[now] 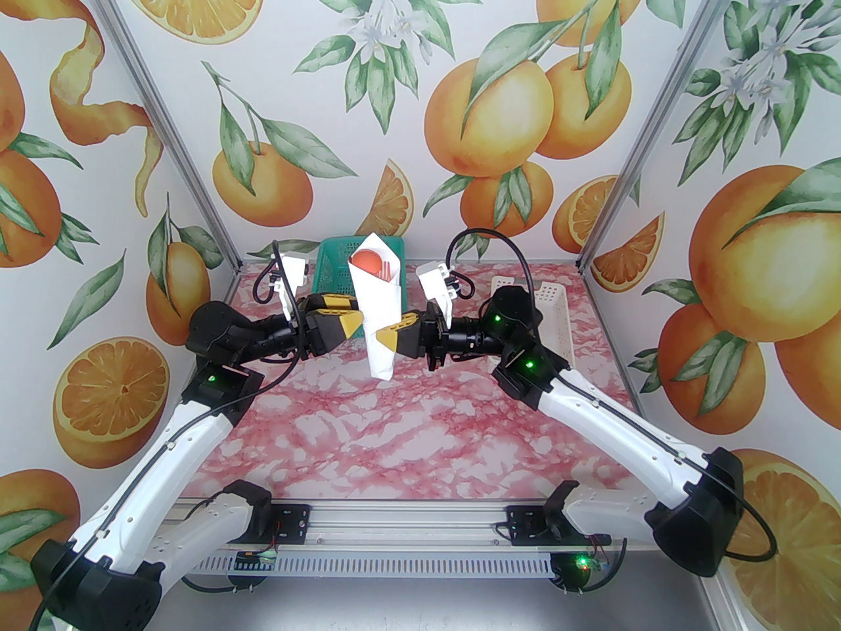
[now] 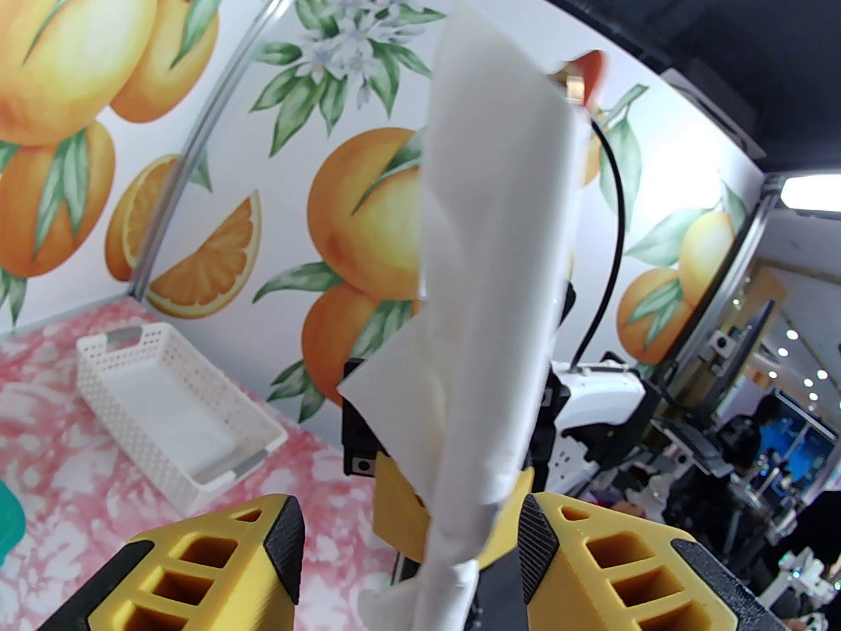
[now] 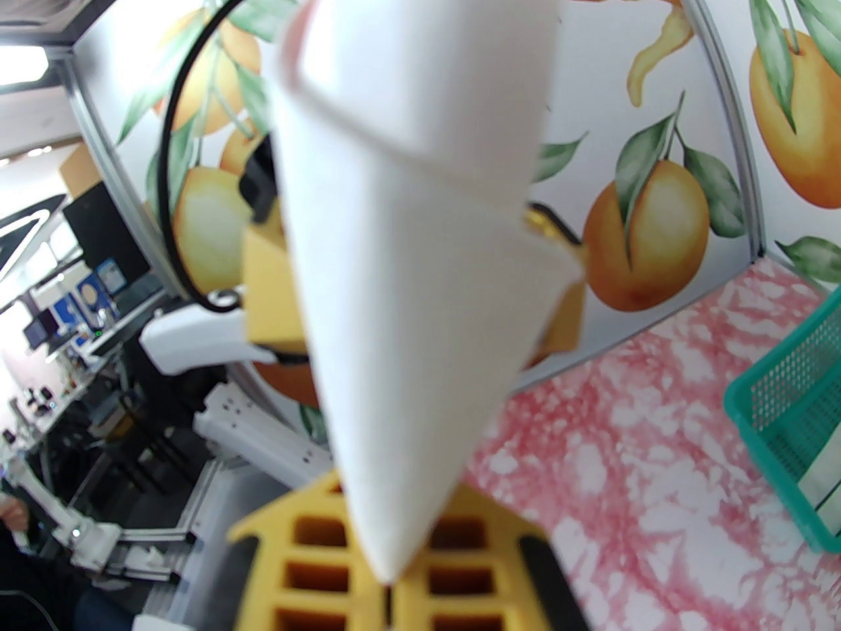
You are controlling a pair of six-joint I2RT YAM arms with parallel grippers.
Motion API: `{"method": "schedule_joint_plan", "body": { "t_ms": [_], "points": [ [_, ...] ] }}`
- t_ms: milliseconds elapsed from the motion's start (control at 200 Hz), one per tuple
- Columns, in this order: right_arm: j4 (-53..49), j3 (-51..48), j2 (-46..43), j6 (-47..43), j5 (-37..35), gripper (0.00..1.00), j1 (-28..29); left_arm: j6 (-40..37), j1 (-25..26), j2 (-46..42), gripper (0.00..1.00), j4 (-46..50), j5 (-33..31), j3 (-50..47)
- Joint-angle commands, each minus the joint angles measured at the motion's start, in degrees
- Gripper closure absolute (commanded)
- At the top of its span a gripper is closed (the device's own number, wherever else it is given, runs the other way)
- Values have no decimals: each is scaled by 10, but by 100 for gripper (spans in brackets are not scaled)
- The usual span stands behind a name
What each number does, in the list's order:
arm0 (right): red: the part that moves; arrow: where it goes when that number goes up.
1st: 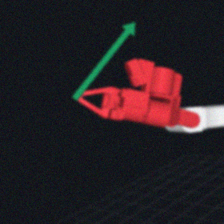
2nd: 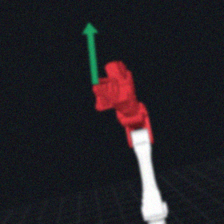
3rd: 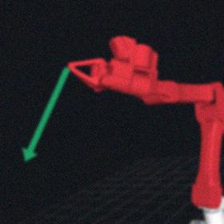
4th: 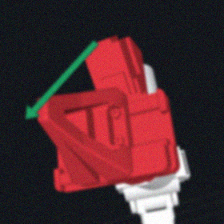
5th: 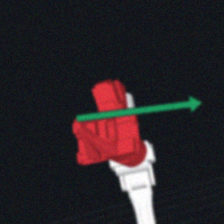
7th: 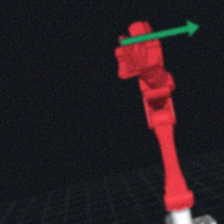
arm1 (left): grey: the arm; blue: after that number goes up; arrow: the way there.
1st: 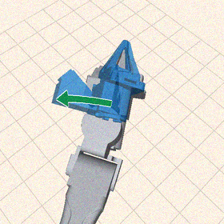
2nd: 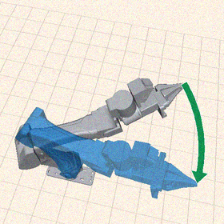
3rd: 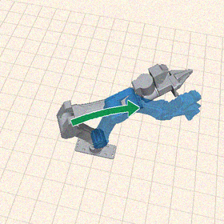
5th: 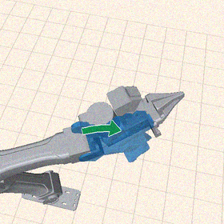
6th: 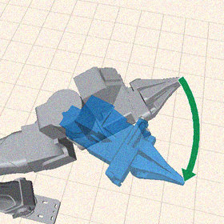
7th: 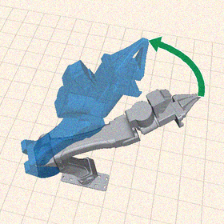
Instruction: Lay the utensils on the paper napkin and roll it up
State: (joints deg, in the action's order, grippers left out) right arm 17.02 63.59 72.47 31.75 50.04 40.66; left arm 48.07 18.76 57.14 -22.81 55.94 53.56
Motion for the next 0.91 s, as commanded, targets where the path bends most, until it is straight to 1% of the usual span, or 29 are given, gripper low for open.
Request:
{"method": "schedule_joint_plan", "body": {
  "t_ms": [0, 280, 495, 770, 901],
  "points": [
    [33, -1, 11, 6, 13, 100, 6, 24, 0, 3, 46, -59, 18, -12],
    [31, 7, 23, 6, 19, 100, 14, 17, 7, 13, 54, -59, 24, -13],
    [31, 13, 31, 6, 30, 100, 20, 10, 16, 23, 64, -57, 22, -11],
    [35, 15, 39, 8, 37, 100, 25, 2, 35, 32, 68, -62, 29, -8],
    [41, 15, 38, 11, 40, 100, 25, -9, 37, 32, 73, -47, 28, -8]
  ]
}}
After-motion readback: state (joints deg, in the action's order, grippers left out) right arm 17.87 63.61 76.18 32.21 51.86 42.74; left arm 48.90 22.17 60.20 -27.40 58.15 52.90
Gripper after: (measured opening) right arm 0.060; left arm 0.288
